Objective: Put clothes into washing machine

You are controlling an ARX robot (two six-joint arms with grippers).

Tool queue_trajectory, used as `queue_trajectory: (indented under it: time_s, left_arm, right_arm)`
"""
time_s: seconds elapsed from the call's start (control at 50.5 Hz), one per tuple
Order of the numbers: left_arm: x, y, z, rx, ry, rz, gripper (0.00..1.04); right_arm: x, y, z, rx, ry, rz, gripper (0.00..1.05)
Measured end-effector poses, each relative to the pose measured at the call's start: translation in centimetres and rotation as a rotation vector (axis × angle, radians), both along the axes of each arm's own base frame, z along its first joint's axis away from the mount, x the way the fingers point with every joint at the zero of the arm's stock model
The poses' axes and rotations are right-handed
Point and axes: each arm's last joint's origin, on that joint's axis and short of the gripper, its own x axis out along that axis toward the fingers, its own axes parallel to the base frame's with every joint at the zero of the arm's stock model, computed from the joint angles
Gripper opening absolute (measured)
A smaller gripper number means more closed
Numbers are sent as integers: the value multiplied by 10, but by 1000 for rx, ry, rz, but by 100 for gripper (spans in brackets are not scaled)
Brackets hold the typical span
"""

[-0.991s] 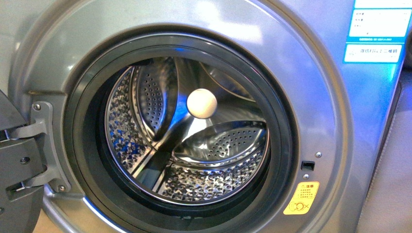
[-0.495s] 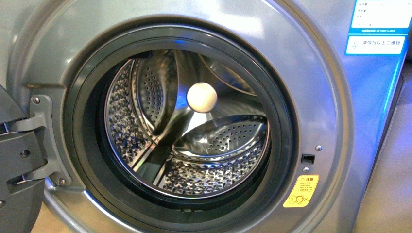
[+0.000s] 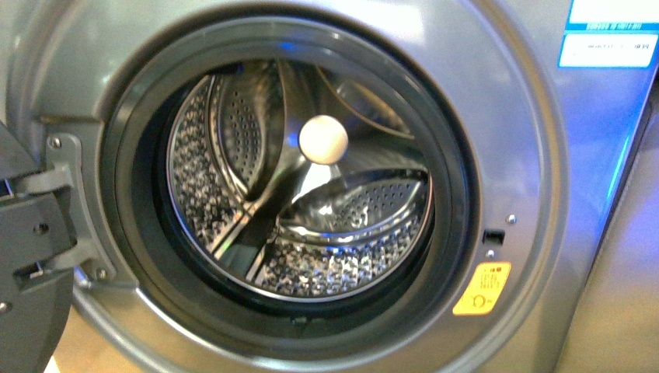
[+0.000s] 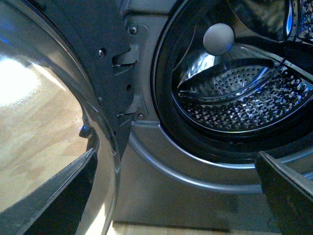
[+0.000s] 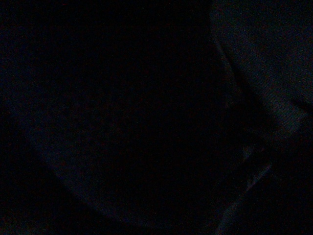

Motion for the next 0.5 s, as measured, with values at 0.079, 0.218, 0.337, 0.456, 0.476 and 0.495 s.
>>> queue_trajectory:
  time_s: [0.079,0.218,0.337,0.456,0.476,0.495]
  left_arm:
    - [0,0,0,0,0,0,98]
    - [0,0,0,0,0,0,98]
    - [0,0,0,0,0,0,98]
    - [0,0,0,0,0,0,98]
    - [0,0,0,0,0,0,98]
    - [0,0,0,0,0,0,98]
  right_arm:
    - [-1,1,-11,15,11,-2,97]
    - [-3,3,-31,34,23,-3,97]
    - [-2,2,-36,31,21,-2,97]
    - [-3,1,-42,34,14,-2,97]
    - [-3,1,-42,35,13,-3,97]
    - [-4,1,-44,37,12,-4,97]
